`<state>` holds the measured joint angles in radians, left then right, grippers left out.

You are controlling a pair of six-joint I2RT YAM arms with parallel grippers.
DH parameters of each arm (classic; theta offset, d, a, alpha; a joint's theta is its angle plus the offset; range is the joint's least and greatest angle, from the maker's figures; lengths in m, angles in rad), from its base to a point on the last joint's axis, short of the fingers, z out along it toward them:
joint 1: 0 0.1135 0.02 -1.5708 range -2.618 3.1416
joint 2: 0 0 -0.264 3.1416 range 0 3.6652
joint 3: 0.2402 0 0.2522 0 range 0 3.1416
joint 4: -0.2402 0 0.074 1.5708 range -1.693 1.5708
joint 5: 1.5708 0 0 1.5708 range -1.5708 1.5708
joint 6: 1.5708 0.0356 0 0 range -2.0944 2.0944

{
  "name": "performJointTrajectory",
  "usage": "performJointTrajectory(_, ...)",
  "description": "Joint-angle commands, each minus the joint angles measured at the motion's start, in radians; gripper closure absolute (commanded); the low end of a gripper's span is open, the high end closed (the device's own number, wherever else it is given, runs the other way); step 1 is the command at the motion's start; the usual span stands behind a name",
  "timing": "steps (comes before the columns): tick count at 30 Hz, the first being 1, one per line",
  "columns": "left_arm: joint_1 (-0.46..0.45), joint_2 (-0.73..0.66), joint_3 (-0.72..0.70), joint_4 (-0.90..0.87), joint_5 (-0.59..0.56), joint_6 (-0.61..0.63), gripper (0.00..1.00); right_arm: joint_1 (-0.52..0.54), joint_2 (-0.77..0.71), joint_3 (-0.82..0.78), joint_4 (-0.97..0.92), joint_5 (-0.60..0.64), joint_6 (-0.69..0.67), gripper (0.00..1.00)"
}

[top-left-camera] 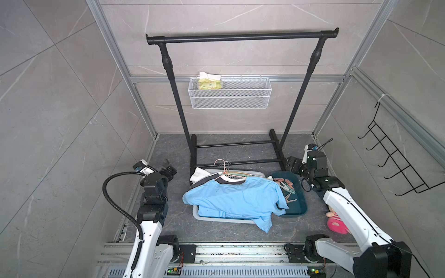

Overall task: Use clothespins to secure the t-shirt on both sides of the hanger
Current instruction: Pick up the clothespin from the storage box.

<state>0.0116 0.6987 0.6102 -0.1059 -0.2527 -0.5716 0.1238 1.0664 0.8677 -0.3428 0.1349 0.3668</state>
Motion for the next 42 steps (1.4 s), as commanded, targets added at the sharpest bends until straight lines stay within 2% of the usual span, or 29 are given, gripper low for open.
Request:
performJointTrajectory(1,0.001,0.015,0.118,-0.199,0.216,-0.049,0.00,-0.007,-0.178,0.003,-0.219,0.094,0.096,0.01)
performJointTrajectory(3,0.001,0.067,0.208,-0.310,0.317,-0.008,0.02,-0.006,-0.241,0.023,-0.341,0.160,0.177,0.01)
performJointTrajectory(5,0.001,0.125,0.291,-0.421,0.389,0.042,0.03,-0.006,-0.266,0.043,-0.392,0.067,0.153,0.01)
performJointTrajectory(7,0.001,0.160,0.331,-0.482,0.450,0.084,0.03,-0.005,-0.253,0.062,-0.447,-0.041,0.198,0.01)
performJointTrajectory(10,0.000,0.177,0.309,-0.462,0.550,0.115,0.03,-0.005,-0.241,0.024,-0.452,-0.197,0.334,0.14)
performJointTrajectory(11,0.001,0.177,0.287,-0.443,0.569,0.103,0.04,-0.006,-0.253,-0.019,-0.406,-0.258,0.395,0.17)
performJointTrajectory(13,0.000,0.172,0.271,-0.420,0.610,0.084,0.04,0.001,-0.293,-0.122,-0.299,-0.302,0.523,0.24)
performJointTrajectory(16,0.001,0.161,0.241,-0.386,0.639,0.078,0.05,0.010,-0.333,-0.247,-0.167,-0.259,0.610,0.35)
performJointTrajectory(18,0.001,0.156,0.230,-0.384,0.639,0.076,0.05,0.010,-0.310,-0.292,-0.107,-0.223,0.626,0.41)
performJointTrajectory(24,0.001,0.155,0.217,-0.385,0.645,0.073,0.05,0.011,-0.116,-0.325,0.021,-0.142,0.638,0.52)
performJointTrajectory(33,0.002,0.155,0.206,-0.377,0.638,0.072,0.05,0.039,0.067,-0.374,0.247,0.082,0.633,0.52)
performJointTrajectory(42,0.001,0.156,0.198,-0.371,0.636,0.070,0.05,0.039,0.257,-0.372,0.441,0.151,0.630,0.53)
